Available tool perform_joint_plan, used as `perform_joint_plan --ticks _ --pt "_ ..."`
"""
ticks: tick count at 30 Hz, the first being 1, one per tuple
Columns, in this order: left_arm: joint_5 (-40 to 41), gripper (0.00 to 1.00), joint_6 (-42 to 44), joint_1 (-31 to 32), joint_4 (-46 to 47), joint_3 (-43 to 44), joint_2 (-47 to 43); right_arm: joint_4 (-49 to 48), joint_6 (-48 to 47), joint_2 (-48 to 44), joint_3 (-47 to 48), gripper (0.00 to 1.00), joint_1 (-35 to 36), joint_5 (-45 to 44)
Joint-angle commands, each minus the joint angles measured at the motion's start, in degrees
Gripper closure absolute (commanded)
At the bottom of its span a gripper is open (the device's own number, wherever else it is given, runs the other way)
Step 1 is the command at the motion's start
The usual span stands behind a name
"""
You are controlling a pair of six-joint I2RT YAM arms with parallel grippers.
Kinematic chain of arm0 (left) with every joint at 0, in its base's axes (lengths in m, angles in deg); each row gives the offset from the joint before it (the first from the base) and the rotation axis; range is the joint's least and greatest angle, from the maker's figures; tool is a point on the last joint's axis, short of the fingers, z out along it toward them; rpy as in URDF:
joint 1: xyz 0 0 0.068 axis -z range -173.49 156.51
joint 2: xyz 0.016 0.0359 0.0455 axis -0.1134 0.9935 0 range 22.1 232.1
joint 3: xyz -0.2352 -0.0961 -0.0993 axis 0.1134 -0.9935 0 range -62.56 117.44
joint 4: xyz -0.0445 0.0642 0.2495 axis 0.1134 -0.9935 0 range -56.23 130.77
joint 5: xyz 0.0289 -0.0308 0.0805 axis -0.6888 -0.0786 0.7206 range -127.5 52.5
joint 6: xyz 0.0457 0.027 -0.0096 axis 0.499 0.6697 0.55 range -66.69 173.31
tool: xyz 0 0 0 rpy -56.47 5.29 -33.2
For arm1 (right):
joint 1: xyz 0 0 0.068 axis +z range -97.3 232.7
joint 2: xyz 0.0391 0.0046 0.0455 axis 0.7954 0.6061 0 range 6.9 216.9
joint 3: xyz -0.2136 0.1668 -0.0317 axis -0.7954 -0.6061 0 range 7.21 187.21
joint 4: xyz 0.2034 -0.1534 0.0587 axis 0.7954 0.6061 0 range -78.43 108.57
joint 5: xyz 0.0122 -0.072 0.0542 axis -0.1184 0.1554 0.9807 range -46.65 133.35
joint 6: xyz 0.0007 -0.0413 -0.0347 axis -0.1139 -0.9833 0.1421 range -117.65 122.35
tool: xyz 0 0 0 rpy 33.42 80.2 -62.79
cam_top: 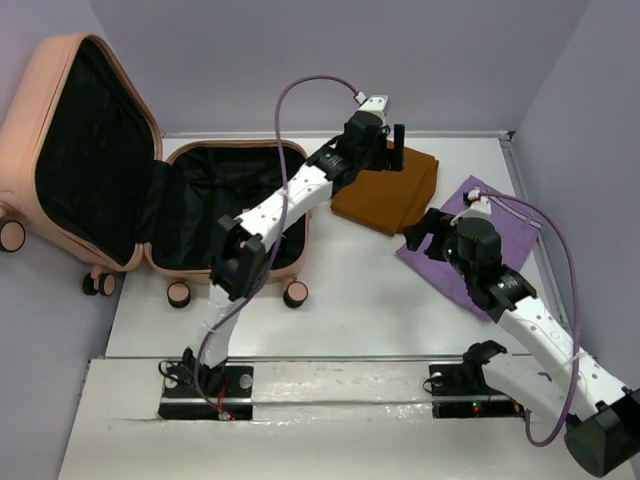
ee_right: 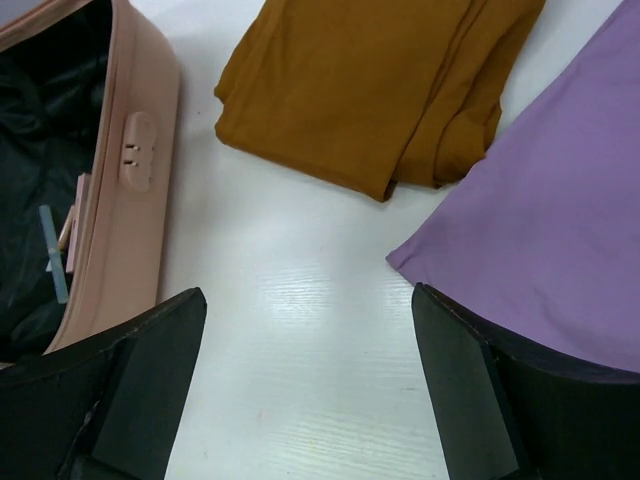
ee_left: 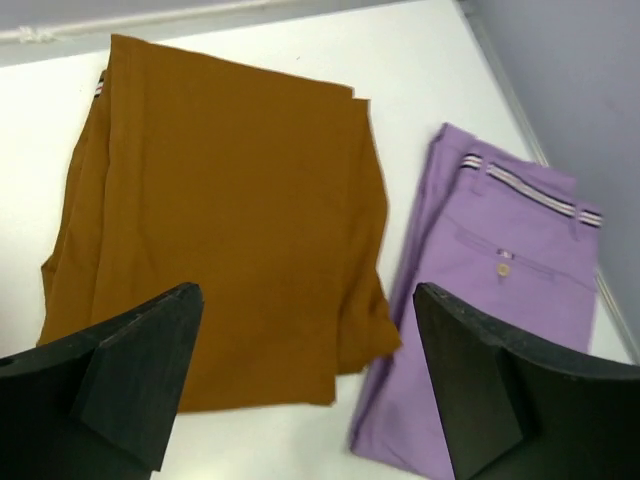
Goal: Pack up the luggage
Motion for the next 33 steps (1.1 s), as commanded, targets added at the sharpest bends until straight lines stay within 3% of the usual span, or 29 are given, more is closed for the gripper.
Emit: perform_joint_plan --ticks 1,3,7,12,17,26,29,33 --pt "-3.8 0.01 3.5 -5.0 -14.6 24.1 13.9 -0.2 0.2 -2.2 -1.2 0.08 -0.3 3.7" --pt "-9.6 0.01 1.9 -8.1 -13.8 31.0 19.9 -0.2 -0.1 -2.7 -1.9 0.08 -0.3 4.8" --pt "-8.1 0.01 2.6 -10.4 -4.8 23.2 21.4 -0.7 -1.4 -3.1 -2.4 0.08 -0.3 7.0" --pt "-5.0 0.01 4.0 -9.8 -4.0 28.0 27.0 -1.0 -3.8 -2.6 -2.2 0.08 -0.3 9.5" --pt "-4.9 0.01 3.6 -9.0 -2.6 27.2 31.8 -1.6 -4.5 -3.3 -2.4 0.07 -0.3 10.7" --pt "7.9 0.01 1.9 -6.9 -3.6 21.9 33.3 -1.3 -5.0 -6.4 -2.8 0.07 -0.3 12.8" --pt "8.5 0.1 1.3 -6.3 -4.1 20.1 32.4 -0.5 -5.1 -7.8 -3.1 0.07 -0.3 12.7" --pt "3.9 0.35 -1.8 -4.4 -3.6 12.6 28.1 0.8 -4.5 -8.1 -2.7 0.07 -0.3 11.6"
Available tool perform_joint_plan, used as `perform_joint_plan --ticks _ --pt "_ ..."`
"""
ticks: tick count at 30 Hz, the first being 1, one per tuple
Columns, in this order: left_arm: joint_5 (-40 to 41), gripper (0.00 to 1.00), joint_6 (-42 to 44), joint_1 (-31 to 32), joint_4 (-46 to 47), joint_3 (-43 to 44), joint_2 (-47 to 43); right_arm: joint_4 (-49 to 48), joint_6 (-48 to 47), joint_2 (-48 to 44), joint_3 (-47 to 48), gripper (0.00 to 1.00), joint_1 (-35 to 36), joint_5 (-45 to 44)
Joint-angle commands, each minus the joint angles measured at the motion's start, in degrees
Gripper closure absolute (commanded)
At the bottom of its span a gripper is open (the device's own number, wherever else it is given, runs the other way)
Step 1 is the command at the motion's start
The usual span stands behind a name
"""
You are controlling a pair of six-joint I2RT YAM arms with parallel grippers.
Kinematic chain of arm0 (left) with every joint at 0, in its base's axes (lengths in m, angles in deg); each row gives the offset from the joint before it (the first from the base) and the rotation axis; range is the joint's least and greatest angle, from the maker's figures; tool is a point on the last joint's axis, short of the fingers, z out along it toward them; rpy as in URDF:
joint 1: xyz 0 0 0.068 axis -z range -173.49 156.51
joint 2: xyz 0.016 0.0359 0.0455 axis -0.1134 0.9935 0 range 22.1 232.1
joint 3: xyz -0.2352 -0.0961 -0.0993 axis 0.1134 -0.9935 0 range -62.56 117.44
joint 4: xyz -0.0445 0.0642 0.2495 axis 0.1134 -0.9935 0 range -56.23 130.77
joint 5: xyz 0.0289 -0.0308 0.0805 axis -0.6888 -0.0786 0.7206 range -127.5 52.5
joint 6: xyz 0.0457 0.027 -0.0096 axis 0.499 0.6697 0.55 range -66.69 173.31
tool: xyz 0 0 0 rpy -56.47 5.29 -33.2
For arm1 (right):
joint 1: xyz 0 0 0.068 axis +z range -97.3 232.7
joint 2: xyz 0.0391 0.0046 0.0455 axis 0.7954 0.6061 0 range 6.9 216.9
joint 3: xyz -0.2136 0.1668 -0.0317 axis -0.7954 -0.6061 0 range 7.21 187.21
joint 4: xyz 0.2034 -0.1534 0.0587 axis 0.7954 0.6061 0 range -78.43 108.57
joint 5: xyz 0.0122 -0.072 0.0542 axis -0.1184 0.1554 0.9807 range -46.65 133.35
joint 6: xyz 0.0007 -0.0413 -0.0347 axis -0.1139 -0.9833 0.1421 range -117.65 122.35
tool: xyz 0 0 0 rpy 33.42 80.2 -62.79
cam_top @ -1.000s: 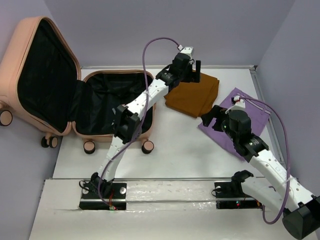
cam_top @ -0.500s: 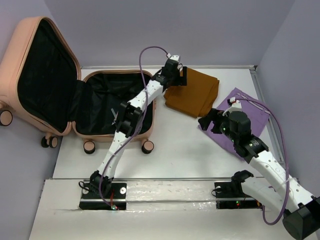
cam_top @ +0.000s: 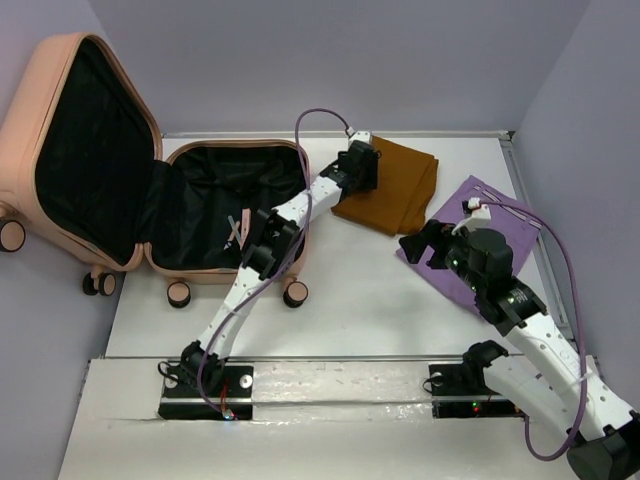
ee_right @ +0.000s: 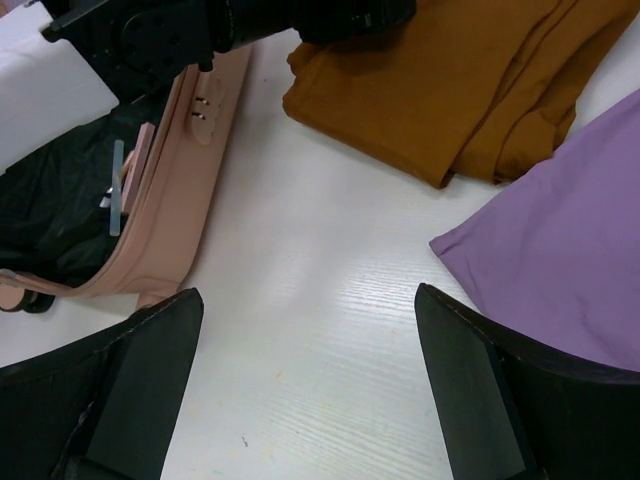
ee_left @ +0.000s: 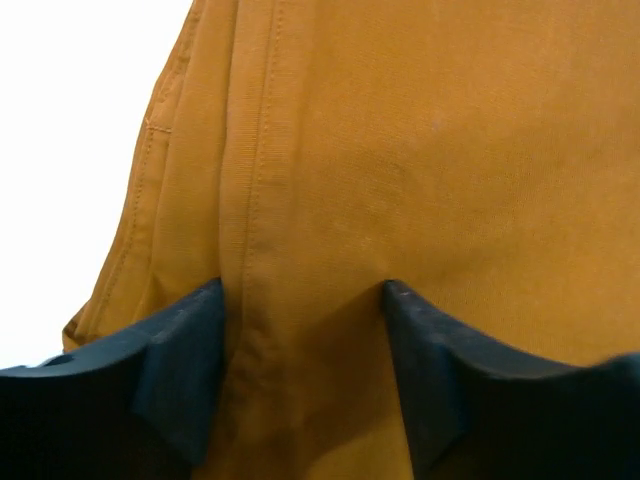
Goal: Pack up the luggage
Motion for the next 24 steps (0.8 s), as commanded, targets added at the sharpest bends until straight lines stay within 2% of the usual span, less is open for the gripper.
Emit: perform_joint_plan --ticks 1,3,4,6,8,9,10,11,12,16,18,20,21,22,24 --pt "-1.8 0.46 -5.5 1.9 -2.3 -14.8 -7.2 0.6 -0.4 -0.5 0.6 0.07 -0.3 0.2" --pt "0.1 0.53 -6.8 2.9 2.9 -22.7 -14.1 0.6 0.0 0.1 0.7 0.07 -0.3 0.3" --pt "1.3 0.54 -7.3 3.7 4.4 -29.6 -16.5 0.6 0.3 0.3 0.7 0.07 -0.3 0.3" --pt "3.5 0.54 -9.2 4.0 8.2 -35.2 -23.0 0.6 0.8 0.3 0.4 0.07 -0.3 0.2" --pt "6.0 0.41 -9.5 4.0 10.2 -40.1 -27.9 0.6 0.9 0.6 0.1 0.07 -0.3 0.3" --pt "7.0 0.31 -8.7 4.0 10.1 -40.4 -28.7 0.5 1.0 1.0 0.3 0.07 -0.3 -0.7" --pt "9.0 0.15 -8.0 4.0 9.8 -40.2 -30.1 0.1 1.3 2.5 0.4 0.07 -0.3 -2.6" --pt "10.2 0.04 -7.5 4.0 9.8 -39.7 -30.6 -0.4 1.2 3.5 0.7 0.07 -0.3 -2.9" --pt "11.2 0.01 -6.3 4.0 8.9 -38.9 -30.8 -1.1 1.1 4.8 1.2 0.07 -0.8 -3.1" --pt "13.8 0.01 -4.4 3.0 4.0 -29.4 -27.9 -3.2 -1.5 13.9 5.6 0.07 -2.2 -4.4" --pt "13.0 0.01 -4.6 1.7 1.1 -26.5 -25.1 -3.4 -2.4 19.1 7.9 0.07 -6.0 -3.1" --pt "13.7 0.01 -4.9 0.5 -1.4 -23.0 -22.7 -4.3 -3.5 24.1 11.1 0.04 -11.9 1.7" --pt "14.4 0.01 -4.8 0.3 -1.6 -22.3 -22.3 -4.2 -3.8 26.0 12.3 0.04 -12.0 4.1" --pt "15.2 0.01 -4.5 0.1 -1.9 -21.7 -21.7 -4.3 -4.4 28.0 13.4 0.03 -15.8 6.7" --pt "16.6 0.01 -3.8 -0.6 -3.4 -18.9 -20.0 -4.3 -5.3 34.5 17.2 0.02 -18.3 11.3"
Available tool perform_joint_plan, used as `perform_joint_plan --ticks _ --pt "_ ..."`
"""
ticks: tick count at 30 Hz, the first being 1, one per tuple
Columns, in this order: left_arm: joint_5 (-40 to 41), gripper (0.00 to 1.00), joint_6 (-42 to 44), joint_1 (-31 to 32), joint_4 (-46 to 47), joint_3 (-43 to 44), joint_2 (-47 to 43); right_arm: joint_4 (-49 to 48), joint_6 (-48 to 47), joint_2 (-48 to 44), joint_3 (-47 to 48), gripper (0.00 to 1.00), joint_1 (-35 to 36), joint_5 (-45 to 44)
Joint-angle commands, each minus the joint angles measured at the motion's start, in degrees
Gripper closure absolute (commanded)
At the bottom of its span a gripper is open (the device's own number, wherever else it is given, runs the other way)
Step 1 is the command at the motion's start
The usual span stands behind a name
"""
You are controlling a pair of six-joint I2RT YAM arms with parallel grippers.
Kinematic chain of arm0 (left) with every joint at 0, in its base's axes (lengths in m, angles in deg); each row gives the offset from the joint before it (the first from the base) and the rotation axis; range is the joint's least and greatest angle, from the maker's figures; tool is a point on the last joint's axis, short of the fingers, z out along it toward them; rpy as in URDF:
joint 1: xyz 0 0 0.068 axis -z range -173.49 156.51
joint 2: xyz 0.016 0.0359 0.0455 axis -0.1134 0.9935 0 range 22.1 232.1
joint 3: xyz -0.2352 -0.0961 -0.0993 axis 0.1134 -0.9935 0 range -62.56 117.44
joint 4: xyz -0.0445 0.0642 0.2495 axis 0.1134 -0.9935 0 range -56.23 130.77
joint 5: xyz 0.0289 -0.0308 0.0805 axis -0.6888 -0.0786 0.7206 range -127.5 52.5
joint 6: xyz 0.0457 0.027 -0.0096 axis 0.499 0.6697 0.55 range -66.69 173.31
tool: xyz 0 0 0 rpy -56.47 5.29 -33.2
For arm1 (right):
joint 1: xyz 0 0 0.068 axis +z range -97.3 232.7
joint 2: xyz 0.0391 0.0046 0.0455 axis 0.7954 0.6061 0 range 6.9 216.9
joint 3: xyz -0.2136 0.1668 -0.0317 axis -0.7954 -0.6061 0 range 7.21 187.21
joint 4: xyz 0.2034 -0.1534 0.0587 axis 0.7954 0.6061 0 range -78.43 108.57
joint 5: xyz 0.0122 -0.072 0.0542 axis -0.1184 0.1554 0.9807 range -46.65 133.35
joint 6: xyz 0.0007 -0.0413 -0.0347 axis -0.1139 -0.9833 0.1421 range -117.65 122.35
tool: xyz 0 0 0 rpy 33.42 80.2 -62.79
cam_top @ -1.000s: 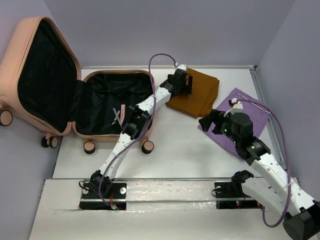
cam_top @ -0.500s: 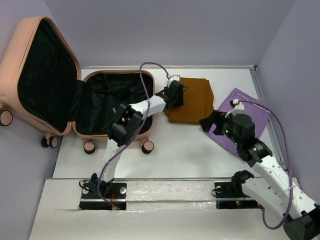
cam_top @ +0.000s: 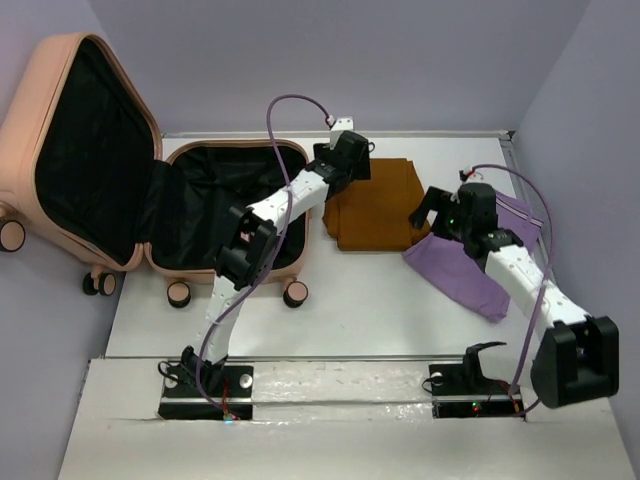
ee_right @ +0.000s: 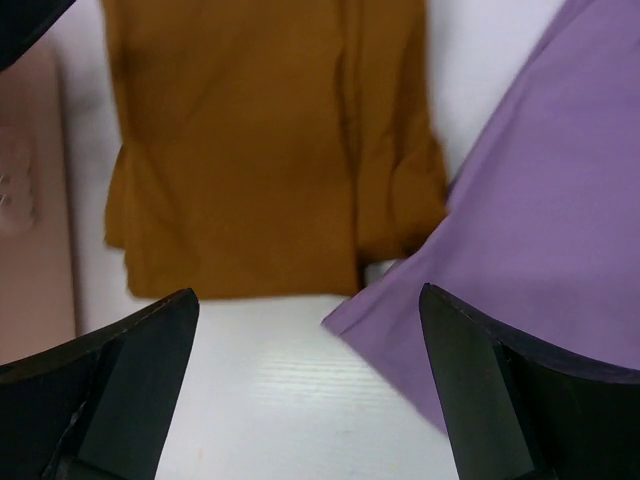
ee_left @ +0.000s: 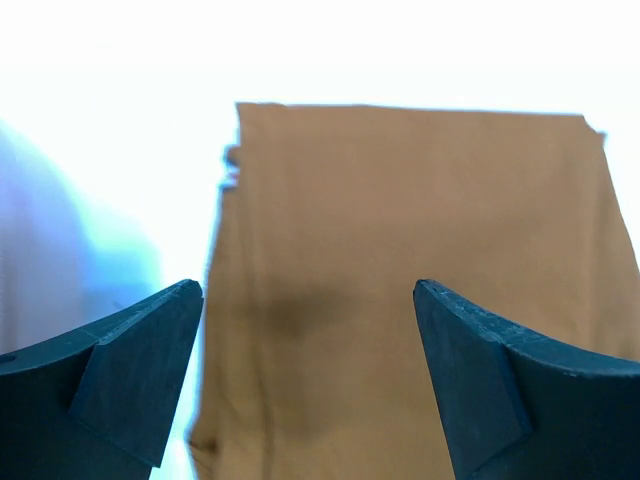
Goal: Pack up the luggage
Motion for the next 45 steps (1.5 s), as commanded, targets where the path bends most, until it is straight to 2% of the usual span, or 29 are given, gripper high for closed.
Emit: perform_joint_plan --ticks 1,4,7,13,18,21,23,25,30,37,38,41,43,45 --pt "5.4 0.01 1.9 -1.8 -4.9 6.7 3.6 -3.4 -4.1 9.5 8.4 0.02 -7.0 11.2" --pt "2.6 0.01 2.7 -2.6 -8.8 13.7 8.2 -2.9 -5.8 19.0 14.4 0.01 -8.2 14.2" --pt "0.0 0.01 3.0 -2.9 -10.3 16.6 12.0 -1.5 -7.5 27.5 21.6 0.01 -8.2 16.3" --pt "-3.6 0.01 1.3 -4.3 -10.3 19.1 15.8 1.2 -8.4 36.3 30.2 0.01 -8.7 16.5" --pt "-6.0 0.01 0.6 -4.3 -11.1 20.8 19.2 2.3 -7.9 39.7 29.8 0.01 -8.7 16.6" --pt "-8.6 0.01 -0.9 -4.3 -10.6 20.8 20.7 2.2 -7.8 40.2 28.3 0.01 -8.7 13.1" --pt "-9.7 0.05 -1.4 -4.1 -10.0 20.4 21.2 2.2 -7.5 40.3 27.6 0.0 -8.7 10.2" --pt "-9.9 0.01 -1.2 -3.8 -9.0 19.6 20.7 2.3 -7.5 41.4 27.4 0.01 -8.7 10.0" --pt "-14.2 0.01 -2.4 -3.8 -7.9 18.7 20.5 2.2 -7.0 44.4 27.3 0.01 -8.7 9.8" --pt "-24.5 0.02 -6.1 -4.4 -2.4 12.9 19.0 1.8 -5.3 48.3 28.0 0.01 -8.2 21.2" --pt "-26.4 0.03 -7.2 -4.4 -0.9 11.1 18.5 0.3 -4.7 48.7 27.4 0.02 -8.2 24.9" --pt "-27.9 0.07 -8.2 -4.4 2.1 7.9 17.3 -4.5 -2.0 49.5 25.7 0.13 -8.2 30.5" --pt "-28.5 0.12 -8.6 -4.5 3.4 6.7 16.8 -6.5 -0.6 50.2 25.6 0.26 -8.2 32.6" --pt "-29.6 0.23 -9.5 -4.8 5.7 4.6 15.9 -9.3 1.6 50.9 25.4 0.43 -8.2 35.3"
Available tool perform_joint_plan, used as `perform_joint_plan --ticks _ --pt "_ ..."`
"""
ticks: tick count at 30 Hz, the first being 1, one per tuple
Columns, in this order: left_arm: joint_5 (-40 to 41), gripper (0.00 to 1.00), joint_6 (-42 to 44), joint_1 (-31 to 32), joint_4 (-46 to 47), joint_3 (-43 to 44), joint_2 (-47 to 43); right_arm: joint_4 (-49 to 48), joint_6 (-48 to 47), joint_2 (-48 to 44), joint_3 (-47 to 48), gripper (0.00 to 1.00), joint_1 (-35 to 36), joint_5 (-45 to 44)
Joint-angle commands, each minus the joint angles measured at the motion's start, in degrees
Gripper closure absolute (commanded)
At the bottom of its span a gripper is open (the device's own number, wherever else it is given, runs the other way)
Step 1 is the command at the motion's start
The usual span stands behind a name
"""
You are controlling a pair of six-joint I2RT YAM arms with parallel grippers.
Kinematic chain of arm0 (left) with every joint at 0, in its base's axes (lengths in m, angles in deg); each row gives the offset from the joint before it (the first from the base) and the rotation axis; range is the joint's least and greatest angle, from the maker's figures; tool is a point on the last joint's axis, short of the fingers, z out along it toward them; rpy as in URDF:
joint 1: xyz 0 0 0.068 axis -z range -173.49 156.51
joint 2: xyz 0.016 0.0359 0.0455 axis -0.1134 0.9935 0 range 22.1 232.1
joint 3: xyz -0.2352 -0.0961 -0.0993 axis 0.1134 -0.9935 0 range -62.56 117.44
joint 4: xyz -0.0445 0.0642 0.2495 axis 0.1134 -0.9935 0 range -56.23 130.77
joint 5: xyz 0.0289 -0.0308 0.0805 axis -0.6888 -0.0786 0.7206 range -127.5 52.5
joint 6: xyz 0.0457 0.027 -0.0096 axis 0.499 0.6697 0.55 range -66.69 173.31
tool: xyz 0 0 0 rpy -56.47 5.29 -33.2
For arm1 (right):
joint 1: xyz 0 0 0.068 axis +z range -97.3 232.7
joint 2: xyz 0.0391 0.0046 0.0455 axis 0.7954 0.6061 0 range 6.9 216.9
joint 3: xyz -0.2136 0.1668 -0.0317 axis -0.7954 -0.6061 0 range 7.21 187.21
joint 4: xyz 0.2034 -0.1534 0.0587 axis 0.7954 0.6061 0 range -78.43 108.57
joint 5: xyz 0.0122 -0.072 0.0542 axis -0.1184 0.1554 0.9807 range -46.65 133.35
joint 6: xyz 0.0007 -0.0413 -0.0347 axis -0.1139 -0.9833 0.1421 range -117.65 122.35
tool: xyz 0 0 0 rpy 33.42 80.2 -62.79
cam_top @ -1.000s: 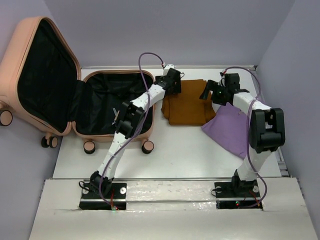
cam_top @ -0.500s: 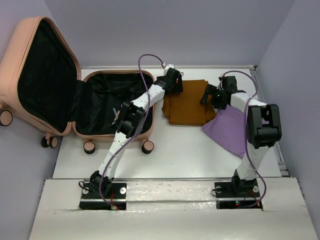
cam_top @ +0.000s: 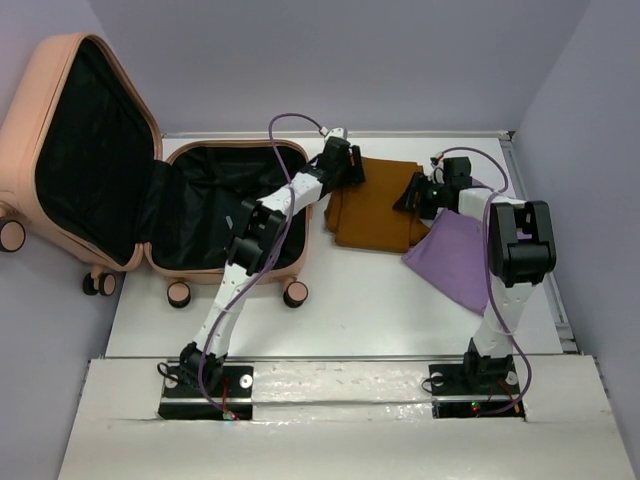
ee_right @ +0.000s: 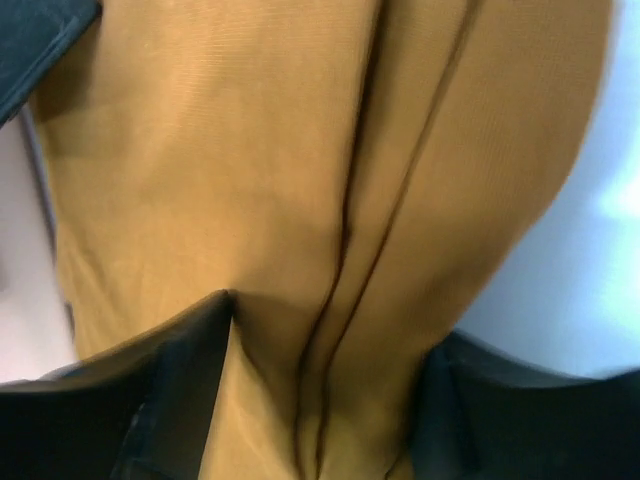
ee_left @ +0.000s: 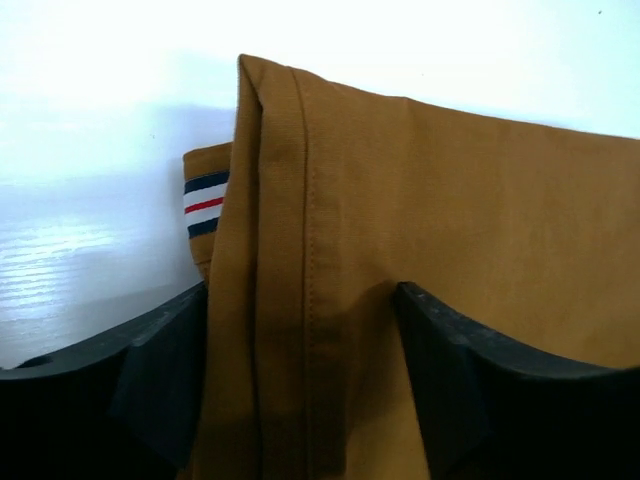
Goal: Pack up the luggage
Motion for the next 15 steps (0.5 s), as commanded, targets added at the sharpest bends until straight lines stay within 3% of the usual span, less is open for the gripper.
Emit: perform_joint_plan --ticks 1,3,4,5,6,9,15 --pt "-9.5 0.27 -4.8 1.1 -0.5 -6.2 -0.8 -5.5 5.7 3.7 -2.1 0.49 0.8 9.9" --pt "-10.2 0.41 -4.9 1.1 0.6 -6.9 -1.0 -9.9 8.5 4.2 -2.3 0.7 0.8 12.1" --pt "-10.2 0.55 -5.0 1.1 0.8 -6.9 -0.9 -12.3 10.1 4.8 -2.1 0.74 0.8 13.4" --pt "-10.2 0.55 -5.1 1.1 1.0 -6.9 -0.9 -13.4 11.0 4.8 -2.1 0.77 0.8 13.4" --pt "-10.1 0.68 -5.2 1.1 1.1 -6.6 -0.7 -14.6 11.8 4.8 -2.2 0.83 0.8 14.0" --pt "-10.3 0.93 -5.3 1.1 1.0 -5.3 0.0 -18.5 13.9 3.5 -2.5 0.91 0.8 14.2" --pt "-10.6 0.94 -5.1 0.9 3.0 -5.9 -2.4 -21.4 14.7 -1.1 -3.2 0.93 0.8 13.1"
